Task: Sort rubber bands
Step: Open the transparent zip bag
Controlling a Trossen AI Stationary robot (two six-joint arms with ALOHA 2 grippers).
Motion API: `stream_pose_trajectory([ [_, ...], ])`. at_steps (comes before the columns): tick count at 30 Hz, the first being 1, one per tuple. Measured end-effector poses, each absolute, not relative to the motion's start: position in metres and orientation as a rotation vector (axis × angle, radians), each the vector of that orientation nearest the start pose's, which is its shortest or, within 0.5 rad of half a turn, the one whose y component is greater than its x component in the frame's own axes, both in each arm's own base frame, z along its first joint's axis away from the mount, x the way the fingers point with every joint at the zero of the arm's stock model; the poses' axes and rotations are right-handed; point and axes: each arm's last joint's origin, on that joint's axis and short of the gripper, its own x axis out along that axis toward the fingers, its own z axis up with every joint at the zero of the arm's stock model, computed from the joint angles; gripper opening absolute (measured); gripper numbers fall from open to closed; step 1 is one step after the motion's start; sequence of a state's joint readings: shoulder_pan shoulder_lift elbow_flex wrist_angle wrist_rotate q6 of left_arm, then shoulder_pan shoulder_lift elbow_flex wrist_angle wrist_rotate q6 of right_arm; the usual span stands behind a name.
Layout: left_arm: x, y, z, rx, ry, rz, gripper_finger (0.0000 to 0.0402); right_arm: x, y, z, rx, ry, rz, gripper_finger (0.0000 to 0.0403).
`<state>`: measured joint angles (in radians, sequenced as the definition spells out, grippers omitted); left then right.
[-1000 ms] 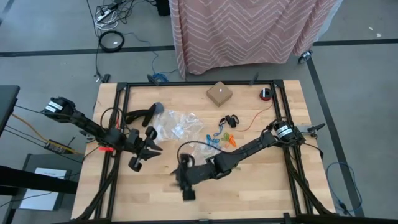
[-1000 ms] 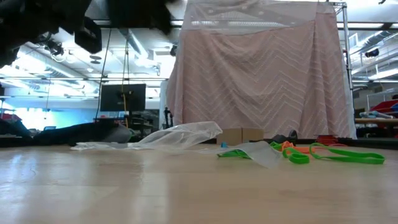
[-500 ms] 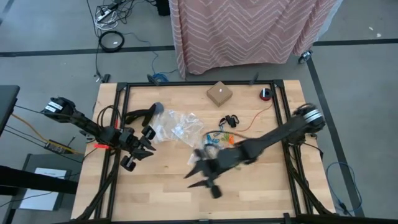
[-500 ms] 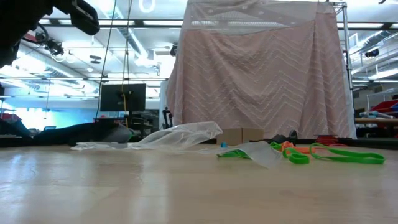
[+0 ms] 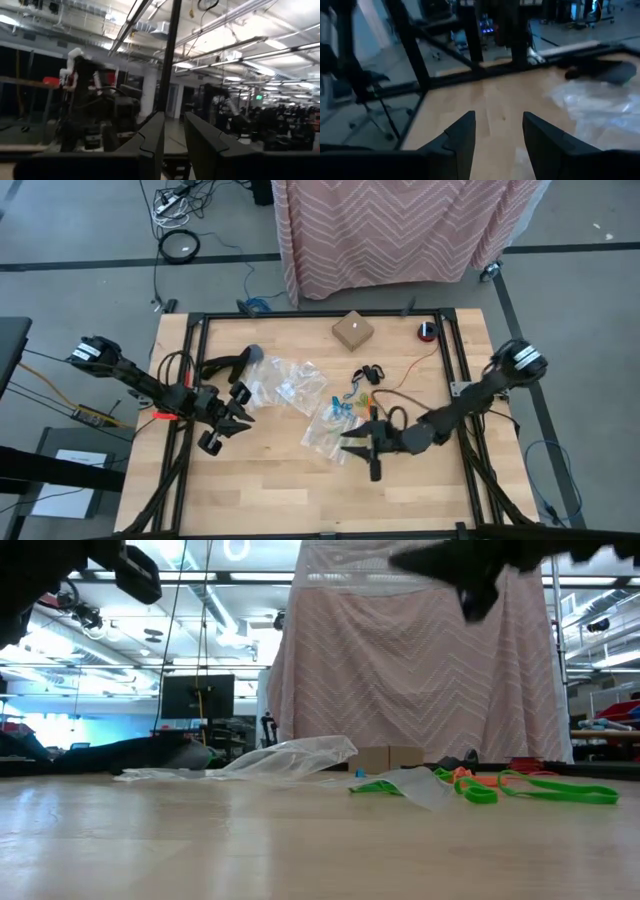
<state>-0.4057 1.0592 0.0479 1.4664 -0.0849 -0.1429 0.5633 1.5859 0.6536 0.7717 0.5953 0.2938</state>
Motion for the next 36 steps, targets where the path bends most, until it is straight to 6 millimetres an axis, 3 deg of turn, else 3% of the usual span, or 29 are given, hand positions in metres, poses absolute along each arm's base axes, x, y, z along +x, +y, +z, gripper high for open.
stream_pose_trajectory([
  [6, 0.148, -0.060, 0.196, -0.246, -0.375, -0.327, 0.0083, 0.313, 0.165, 0.152, 0.116, 0.241, -0.117, 0.0159],
  [10, 0.149, -0.061, 0.196, -0.257, -0.370, -0.329, 0.0083, 0.335, 0.172, 0.146, 0.069, 0.309, -0.137, 0.0184],
  [16, 0.150, -0.061, 0.191, -0.244, -0.318, -0.326, 0.0083, 0.356, 0.179, 0.151, -0.031, 0.544, -0.188, 0.0231],
  [21, 0.151, -0.062, 0.188, -0.240, -0.287, -0.325, 0.0083, 0.371, 0.180, 0.155, -0.073, 0.619, -0.227, 0.0246],
  [27, 0.151, -0.062, 0.188, -0.238, -0.283, -0.320, 0.0083, 0.376, 0.177, 0.129, -0.087, 0.667, -0.263, 0.0246],
  [36, 0.152, -0.062, 0.186, -0.232, -0.260, -0.307, 0.0083, 0.378, 0.172, 0.123, -0.083, 0.670, -0.310, 0.0247],
])
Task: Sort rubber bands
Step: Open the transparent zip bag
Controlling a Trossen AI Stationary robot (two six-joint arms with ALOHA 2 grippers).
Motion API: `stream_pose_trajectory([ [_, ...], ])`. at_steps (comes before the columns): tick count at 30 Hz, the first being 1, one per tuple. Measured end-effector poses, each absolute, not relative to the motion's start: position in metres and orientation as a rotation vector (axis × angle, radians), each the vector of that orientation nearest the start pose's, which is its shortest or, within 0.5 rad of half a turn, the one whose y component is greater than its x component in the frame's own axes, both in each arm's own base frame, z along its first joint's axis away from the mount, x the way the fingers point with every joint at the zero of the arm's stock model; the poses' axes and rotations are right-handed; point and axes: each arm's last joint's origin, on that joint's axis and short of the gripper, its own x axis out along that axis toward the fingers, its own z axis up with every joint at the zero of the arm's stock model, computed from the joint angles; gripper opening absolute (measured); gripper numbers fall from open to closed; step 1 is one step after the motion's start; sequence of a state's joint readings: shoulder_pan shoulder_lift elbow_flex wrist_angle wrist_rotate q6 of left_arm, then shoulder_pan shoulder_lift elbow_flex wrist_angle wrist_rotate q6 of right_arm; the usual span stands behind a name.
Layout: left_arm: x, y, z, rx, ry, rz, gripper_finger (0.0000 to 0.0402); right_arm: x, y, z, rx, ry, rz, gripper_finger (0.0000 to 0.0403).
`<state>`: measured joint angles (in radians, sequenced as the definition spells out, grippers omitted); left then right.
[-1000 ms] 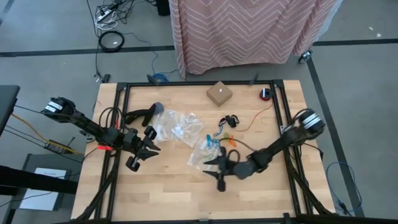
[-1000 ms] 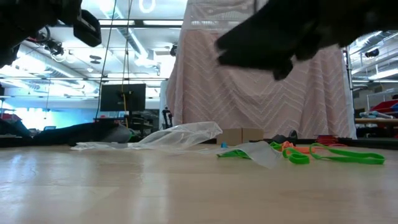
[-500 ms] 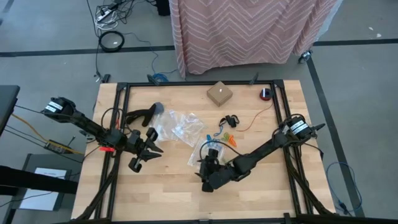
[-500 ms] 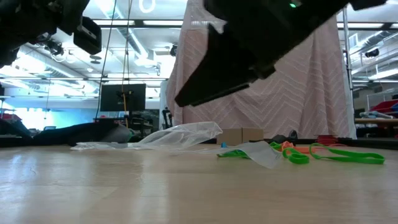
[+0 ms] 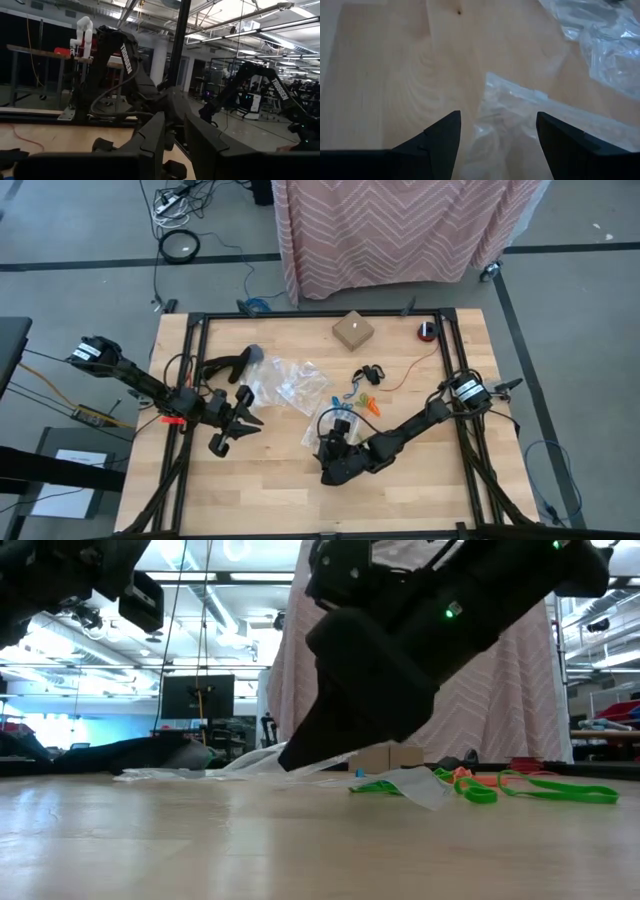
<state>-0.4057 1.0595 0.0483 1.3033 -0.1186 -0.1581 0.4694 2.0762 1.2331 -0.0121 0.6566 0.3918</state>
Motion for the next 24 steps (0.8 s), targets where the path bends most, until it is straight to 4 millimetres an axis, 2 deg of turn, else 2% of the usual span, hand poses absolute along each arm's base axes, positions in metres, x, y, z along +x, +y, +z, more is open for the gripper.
stream_pose_trajectory([
  [5, 0.152, -0.062, 0.186, -0.218, -0.263, -0.303, 0.0083, 0.378, 0.172, 0.123, -0.080, 0.674, -0.314, 0.0246],
  [13, 0.152, -0.061, 0.186, -0.211, -0.263, -0.299, 0.0083, 0.378, 0.173, 0.105, -0.087, 0.717, -0.304, 0.0247],
  [16, 0.152, -0.061, 0.186, -0.211, -0.263, -0.298, 0.0083, 0.378, 0.172, 0.105, -0.082, 0.702, -0.342, 0.0242],
  [20, 0.152, -0.061, 0.186, -0.212, -0.264, -0.290, 0.0083, 0.377, 0.169, 0.103, -0.068, 0.717, -0.374, 0.0206],
  [24, 0.152, -0.061, 0.186, -0.212, -0.264, -0.290, 0.0083, 0.374, 0.166, 0.101, -0.025, 0.739, -0.422, 0.0130],
])
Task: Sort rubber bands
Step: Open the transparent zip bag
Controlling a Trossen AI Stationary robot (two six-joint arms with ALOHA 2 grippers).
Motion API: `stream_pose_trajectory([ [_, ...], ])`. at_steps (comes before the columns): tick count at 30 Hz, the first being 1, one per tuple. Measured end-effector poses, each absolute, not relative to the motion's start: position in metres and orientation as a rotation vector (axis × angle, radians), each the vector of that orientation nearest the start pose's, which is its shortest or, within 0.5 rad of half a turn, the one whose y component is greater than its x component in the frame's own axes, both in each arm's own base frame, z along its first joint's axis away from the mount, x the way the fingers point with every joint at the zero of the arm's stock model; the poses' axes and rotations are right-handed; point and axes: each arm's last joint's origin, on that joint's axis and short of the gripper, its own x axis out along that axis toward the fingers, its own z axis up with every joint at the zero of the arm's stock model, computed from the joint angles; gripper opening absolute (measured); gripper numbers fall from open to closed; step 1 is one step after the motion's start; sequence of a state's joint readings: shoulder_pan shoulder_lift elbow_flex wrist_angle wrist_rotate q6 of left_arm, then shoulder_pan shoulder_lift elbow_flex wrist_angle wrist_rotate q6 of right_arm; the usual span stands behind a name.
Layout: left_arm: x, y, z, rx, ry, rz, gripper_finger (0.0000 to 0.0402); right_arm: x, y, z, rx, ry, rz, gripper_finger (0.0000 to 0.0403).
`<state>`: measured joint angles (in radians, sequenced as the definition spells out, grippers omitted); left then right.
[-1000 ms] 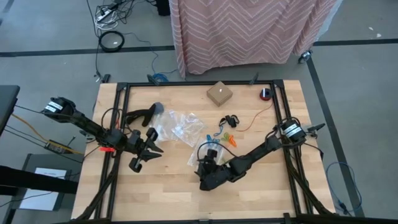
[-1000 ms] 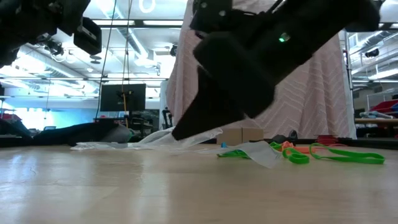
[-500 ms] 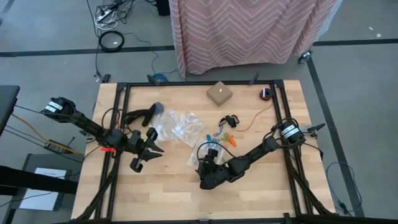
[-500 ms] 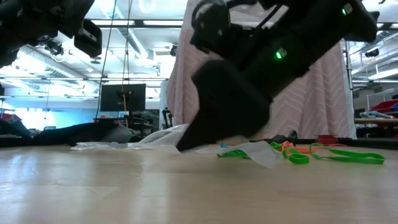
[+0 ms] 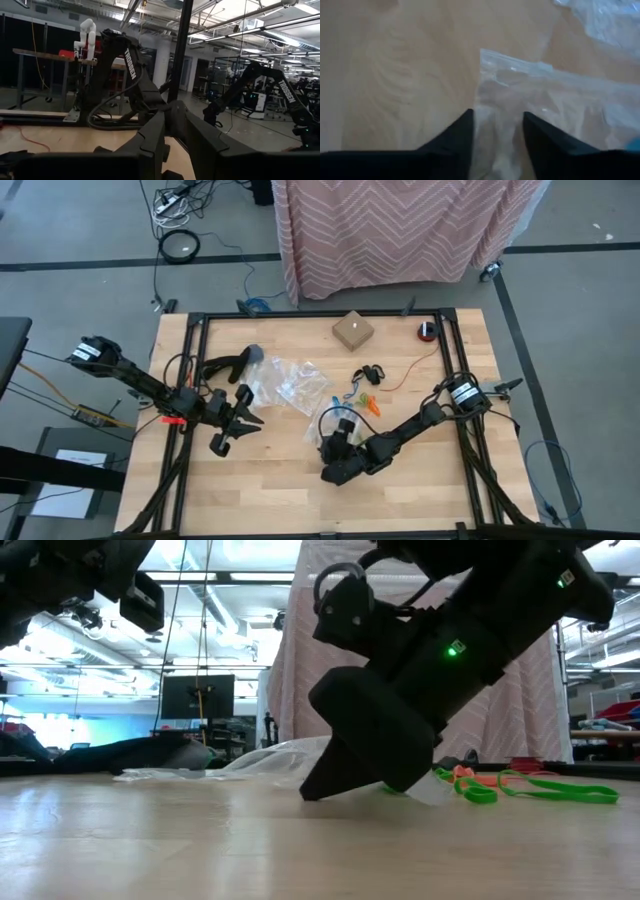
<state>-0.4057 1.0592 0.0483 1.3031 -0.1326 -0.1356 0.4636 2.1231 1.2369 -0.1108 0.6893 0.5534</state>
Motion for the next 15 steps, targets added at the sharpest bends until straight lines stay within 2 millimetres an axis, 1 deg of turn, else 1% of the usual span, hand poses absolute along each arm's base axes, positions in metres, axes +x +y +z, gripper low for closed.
stream_pose_trajectory([
  [4, 0.152, -0.061, 0.186, -0.212, -0.264, -0.290, 0.0083, 0.372, 0.165, 0.100, 0.002, 0.731, -0.463, 0.0030],
  [5, 0.152, -0.061, 0.186, -0.212, -0.263, -0.290, 0.0083, 0.372, 0.164, 0.099, -0.006, 0.725, -0.480, 0.0016],
  [8, 0.152, -0.061, 0.186, -0.216, -0.263, -0.291, 0.0083, 0.370, 0.165, 0.099, -0.016, 0.697, -0.529, 0.0009],
  [10, 0.152, -0.061, 0.186, -0.216, -0.262, -0.291, 0.0083, 0.373, 0.167, 0.103, -0.013, 0.681, -0.535, 0.0003],
  [15, 0.152, -0.061, 0.186, -0.217, -0.263, -0.291, 0.0083, 0.392, 0.181, 0.131, -0.045, 0.607, -0.492, 0.0000],
])
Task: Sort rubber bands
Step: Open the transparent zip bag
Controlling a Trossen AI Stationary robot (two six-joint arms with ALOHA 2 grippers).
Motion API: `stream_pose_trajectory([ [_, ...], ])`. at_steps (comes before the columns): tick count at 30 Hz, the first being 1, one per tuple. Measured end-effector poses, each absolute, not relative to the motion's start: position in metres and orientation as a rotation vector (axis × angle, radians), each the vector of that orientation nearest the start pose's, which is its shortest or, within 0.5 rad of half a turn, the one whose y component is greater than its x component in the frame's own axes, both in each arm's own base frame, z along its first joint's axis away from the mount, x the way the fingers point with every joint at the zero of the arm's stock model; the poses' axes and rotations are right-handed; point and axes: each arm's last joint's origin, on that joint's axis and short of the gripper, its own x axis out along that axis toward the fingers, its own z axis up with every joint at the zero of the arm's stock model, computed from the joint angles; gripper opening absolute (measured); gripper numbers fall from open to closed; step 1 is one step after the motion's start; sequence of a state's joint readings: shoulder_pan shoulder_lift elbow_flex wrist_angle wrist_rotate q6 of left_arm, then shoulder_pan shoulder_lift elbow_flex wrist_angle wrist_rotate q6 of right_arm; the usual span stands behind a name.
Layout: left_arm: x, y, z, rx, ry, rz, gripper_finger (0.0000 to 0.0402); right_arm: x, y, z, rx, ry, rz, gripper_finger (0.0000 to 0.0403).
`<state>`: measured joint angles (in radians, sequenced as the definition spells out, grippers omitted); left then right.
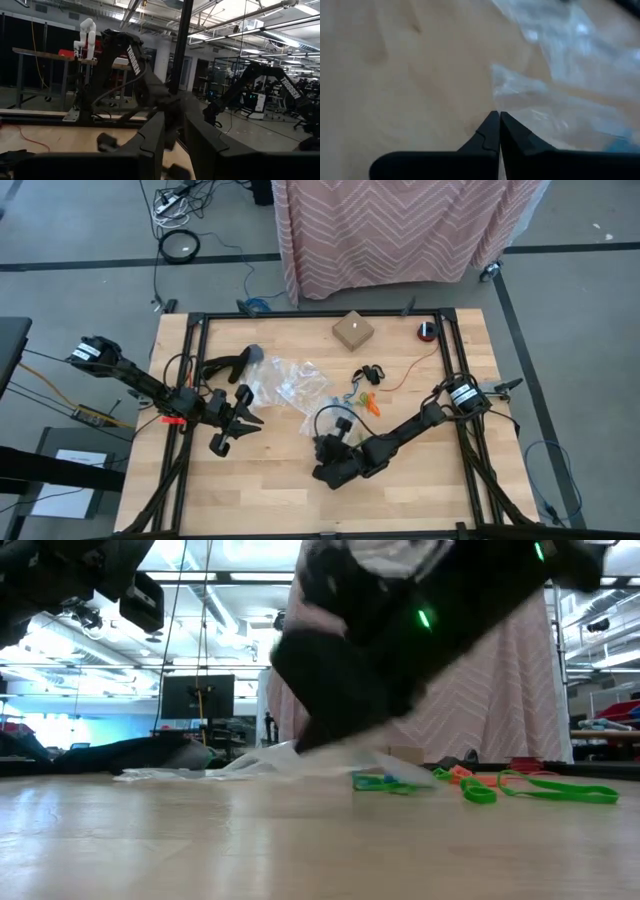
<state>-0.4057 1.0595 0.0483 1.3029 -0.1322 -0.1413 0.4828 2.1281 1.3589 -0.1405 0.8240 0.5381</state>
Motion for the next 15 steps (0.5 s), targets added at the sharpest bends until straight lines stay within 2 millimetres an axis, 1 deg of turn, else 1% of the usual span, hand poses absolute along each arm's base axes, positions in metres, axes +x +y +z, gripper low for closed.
stream_pose_trajectory([
  [5, 0.152, -0.061, 0.186, -0.207, -0.264, -0.289, 0.0083, 0.409, 0.200, 0.170, -0.112, 0.523, -0.439, 0.0000],
  [9, 0.152, -0.061, 0.186, -0.186, -0.272, -0.283, 0.0083, 0.418, 0.214, 0.204, -0.181, 0.439, -0.451, 0.0000],
  [12, 0.152, -0.061, 0.186, -0.164, -0.277, -0.281, 0.0083, 0.423, 0.220, 0.228, -0.217, 0.387, -0.469, 0.0000],
  [15, 0.152, -0.061, 0.186, -0.158, -0.278, -0.284, 0.0083, 0.426, 0.222, 0.245, -0.233, 0.348, -0.505, 0.0000],
])
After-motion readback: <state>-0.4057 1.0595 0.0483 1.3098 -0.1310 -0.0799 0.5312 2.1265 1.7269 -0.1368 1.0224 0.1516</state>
